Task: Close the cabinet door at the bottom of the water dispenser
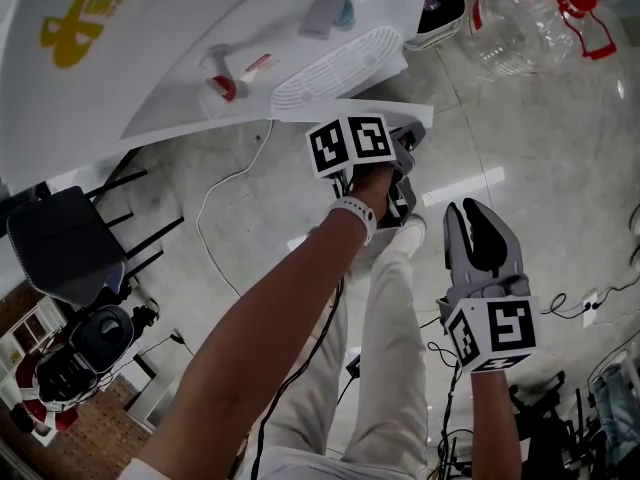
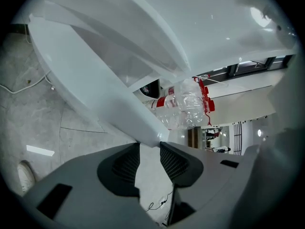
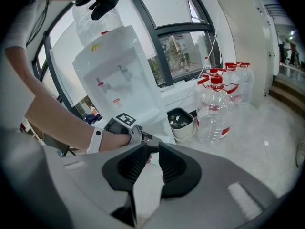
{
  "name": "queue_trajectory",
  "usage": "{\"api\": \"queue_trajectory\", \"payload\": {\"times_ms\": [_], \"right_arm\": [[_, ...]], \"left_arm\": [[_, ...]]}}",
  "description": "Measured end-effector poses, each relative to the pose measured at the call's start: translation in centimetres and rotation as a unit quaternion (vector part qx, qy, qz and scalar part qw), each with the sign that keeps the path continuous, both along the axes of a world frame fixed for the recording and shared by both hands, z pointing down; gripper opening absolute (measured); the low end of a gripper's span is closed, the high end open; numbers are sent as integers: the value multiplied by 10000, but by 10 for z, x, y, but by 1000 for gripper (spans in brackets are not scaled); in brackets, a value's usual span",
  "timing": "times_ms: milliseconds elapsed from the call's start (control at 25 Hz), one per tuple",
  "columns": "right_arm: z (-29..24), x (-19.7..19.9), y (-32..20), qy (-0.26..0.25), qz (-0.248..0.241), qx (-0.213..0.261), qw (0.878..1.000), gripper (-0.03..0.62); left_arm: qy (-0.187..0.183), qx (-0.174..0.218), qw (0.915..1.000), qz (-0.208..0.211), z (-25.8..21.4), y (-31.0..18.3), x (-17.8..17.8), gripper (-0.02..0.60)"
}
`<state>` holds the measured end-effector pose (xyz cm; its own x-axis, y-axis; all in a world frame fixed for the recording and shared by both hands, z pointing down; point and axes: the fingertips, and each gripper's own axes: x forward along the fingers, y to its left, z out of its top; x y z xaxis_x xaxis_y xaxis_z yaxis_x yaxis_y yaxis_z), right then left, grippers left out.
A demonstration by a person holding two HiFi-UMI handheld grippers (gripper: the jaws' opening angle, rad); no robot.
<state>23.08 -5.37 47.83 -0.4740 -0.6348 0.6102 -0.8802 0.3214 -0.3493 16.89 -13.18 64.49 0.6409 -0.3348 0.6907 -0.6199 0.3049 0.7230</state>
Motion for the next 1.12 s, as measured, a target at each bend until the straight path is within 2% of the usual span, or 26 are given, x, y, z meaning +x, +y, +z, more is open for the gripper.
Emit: {"api": "queue_trajectory", "payload": {"times_ms": [840, 1120], "right_arm": [[5, 11, -20, -44, 42, -49, 10000, 89], [6, 11, -25, -64, -37, -50, 10000, 89]], "left_arm": [[50, -2, 9987, -514, -1, -49, 1, 133], [-99, 175, 9981, -578, -2, -64, -1, 129]]}}
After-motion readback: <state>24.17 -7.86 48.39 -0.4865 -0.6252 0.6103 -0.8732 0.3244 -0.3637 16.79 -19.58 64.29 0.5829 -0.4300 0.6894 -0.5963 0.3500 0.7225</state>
